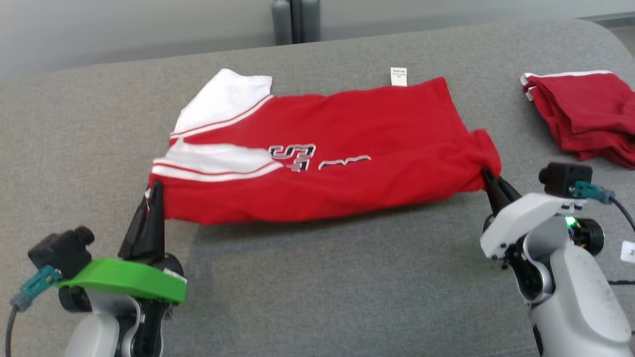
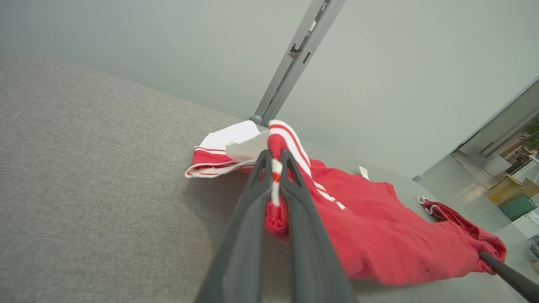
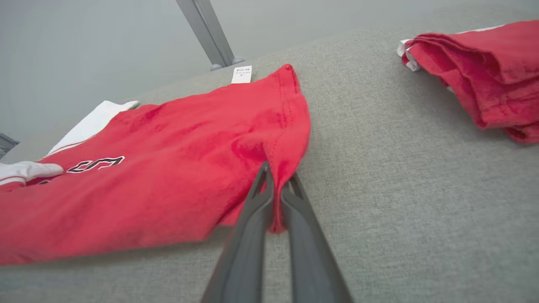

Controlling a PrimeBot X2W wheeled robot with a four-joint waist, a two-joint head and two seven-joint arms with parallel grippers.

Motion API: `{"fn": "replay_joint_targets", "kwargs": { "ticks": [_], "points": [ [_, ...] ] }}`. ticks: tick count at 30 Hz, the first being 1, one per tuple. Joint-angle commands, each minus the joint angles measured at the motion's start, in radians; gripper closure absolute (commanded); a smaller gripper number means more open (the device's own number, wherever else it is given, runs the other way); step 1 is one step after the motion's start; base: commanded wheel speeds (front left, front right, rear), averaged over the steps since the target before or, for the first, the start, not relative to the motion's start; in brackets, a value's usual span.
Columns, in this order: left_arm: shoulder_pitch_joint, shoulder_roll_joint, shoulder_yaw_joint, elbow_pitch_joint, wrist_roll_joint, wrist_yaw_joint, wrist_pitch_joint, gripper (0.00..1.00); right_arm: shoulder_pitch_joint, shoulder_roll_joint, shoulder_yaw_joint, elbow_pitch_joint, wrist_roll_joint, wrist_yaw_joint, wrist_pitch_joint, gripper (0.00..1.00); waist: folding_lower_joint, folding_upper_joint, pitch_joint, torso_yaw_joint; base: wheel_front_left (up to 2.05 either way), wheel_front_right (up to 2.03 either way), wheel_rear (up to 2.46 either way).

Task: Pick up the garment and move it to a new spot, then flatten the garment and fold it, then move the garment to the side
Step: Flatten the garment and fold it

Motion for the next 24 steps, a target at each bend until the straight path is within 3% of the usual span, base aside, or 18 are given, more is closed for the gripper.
{"fn": "replay_joint_targets", "kwargs": {
  "ticks": [1,8,16,17,18,19,20,21,23,24],
  "points": [
    [0.046,0.014,0.001,-0.02,-0.006,0.014,0.01,1.0,0.053,-0.004,-0.007,-0.043,-0.007,-0.001,0.026,1.0,0.0,0.0,-0.018,0.0,0.0,0.0,0.0],
    [0.226,0.028,-0.006,-0.081,-0.032,0.063,0.064,1.0,0.287,-0.004,-0.021,-0.242,0.015,-0.001,0.132,1.0,0.0,0.0,-0.034,0.001,0.0,0.0,0.0],
    [0.297,0.019,0.0,-0.035,-0.067,0.086,0.085,1.0,0.393,-0.004,-0.034,-0.265,-0.036,-0.001,0.126,1.0,0.0,0.0,-0.032,-0.006,0.0,0.0,0.0],
    [0.3,0.02,-0.001,-0.027,-0.065,0.087,0.085,1.0,0.396,-0.004,-0.033,-0.262,-0.049,-0.001,0.119,0.92,0.0,0.0,-0.031,-0.007,0.0,0.0,0.0],
    [0.301,0.024,-0.002,-0.018,-0.06,0.088,0.085,1.0,0.399,-0.005,-0.033,-0.258,-0.059,-0.001,0.112,0.7,0.0,0.0,-0.029,-0.009,0.0,0.0,0.0],
    [0.302,0.024,-0.001,-0.013,-0.06,0.09,0.084,1.0,0.401,-0.005,-0.031,-0.255,-0.06,-0.001,0.107,0.55,0.0,0.0,-0.028,-0.01,0.0,0.0,0.0],
    [0.305,0.024,0.001,-0.002,-0.06,0.094,0.08,0.92,0.402,-0.005,-0.028,-0.249,-0.061,-0.001,0.098,0.0,0.0,0.0,-0.026,-0.013,0.0,0.0,0.0],
    [0.308,0.029,0.0,0.008,-0.051,0.095,0.078,0.56,0.403,-0.004,-0.024,-0.244,-0.06,-0.001,0.091,0.0,0.0,0.0,-0.025,-0.016,0.0,0.0,0.0],
    [0.311,0.031,-0.001,0.016,-0.045,0.097,0.071,0.0,0.404,-0.004,-0.024,-0.24,-0.057,-0.001,0.081,0.0,0.0,0.0,-0.022,-0.02,0.0,0.0,0.0],
    [0.311,0.034,-0.001,0.019,-0.038,0.098,0.066,0.0,0.404,-0.004,-0.028,-0.239,-0.056,-0.001,0.075,0.0,0.0,0.0,-0.021,-0.022,0.0,0.0,0.0]
  ]
}}
